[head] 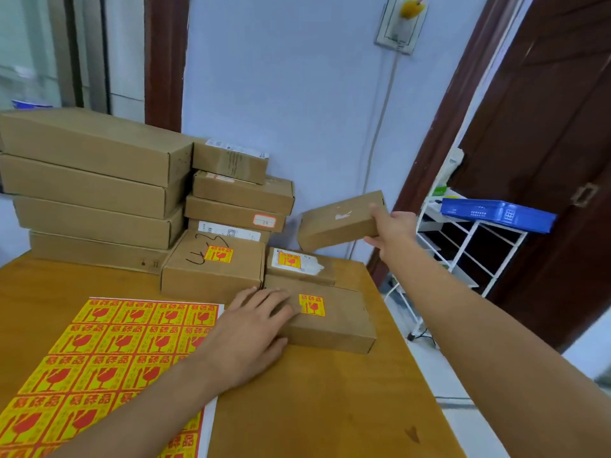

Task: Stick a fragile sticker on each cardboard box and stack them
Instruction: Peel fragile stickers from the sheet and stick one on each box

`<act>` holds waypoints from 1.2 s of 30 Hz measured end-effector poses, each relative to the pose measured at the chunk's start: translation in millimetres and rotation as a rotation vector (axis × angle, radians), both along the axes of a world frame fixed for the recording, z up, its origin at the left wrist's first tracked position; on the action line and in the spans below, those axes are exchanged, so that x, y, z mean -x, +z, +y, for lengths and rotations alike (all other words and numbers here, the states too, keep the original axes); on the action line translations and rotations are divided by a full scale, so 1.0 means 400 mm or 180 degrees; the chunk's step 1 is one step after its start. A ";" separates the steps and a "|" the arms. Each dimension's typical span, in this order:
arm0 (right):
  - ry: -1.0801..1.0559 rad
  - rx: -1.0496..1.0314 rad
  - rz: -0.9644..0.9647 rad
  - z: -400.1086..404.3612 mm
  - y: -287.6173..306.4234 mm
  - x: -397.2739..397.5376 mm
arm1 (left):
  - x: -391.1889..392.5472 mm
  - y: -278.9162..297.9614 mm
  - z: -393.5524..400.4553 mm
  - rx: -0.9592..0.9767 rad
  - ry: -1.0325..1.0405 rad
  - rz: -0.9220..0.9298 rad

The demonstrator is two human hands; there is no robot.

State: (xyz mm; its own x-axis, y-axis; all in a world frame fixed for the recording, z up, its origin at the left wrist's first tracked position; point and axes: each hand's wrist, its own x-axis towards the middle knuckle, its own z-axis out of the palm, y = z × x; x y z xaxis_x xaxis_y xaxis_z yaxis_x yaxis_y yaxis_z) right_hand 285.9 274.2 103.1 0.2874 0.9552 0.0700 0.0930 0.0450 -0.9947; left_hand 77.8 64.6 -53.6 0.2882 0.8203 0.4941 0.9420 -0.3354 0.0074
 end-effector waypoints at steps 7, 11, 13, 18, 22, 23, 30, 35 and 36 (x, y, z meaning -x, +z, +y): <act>0.0590 -0.0069 0.0697 -0.348 -0.003 -0.212 | -0.049 0.052 -0.048 -0.0178 0.0015 0.0757; 0.0990 0.0367 0.0972 -0.555 -0.098 -0.288 | -0.024 0.105 -0.113 -0.0075 0.0303 0.0805; 0.1038 0.0673 0.1147 -0.634 -0.160 -0.309 | 0.020 0.150 -0.159 -0.0068 0.0365 0.0741; 0.1317 0.1134 0.0787 -0.744 -0.258 -0.307 | 0.189 0.233 -0.353 0.0087 0.0536 0.0877; 0.1193 0.0916 -0.1060 -0.761 -0.263 -0.267 | 0.303 0.178 -0.509 0.0750 0.0730 0.0404; 0.1110 0.0720 -0.1776 -0.751 -0.265 -0.257 | 0.314 0.154 -0.540 0.0879 0.0710 0.0257; 0.1234 -0.1526 -0.3069 -0.879 -0.239 -0.006 | 0.266 0.053 -0.609 0.1396 0.0603 -0.0422; 0.2510 -0.2356 -0.3914 -0.932 -0.321 0.185 | 0.280 0.000 -0.600 0.1453 0.0451 -0.0564; 0.2558 -0.2330 -0.4011 -0.928 -0.327 0.196 | 0.285 -0.001 -0.599 0.1494 0.0429 -0.0725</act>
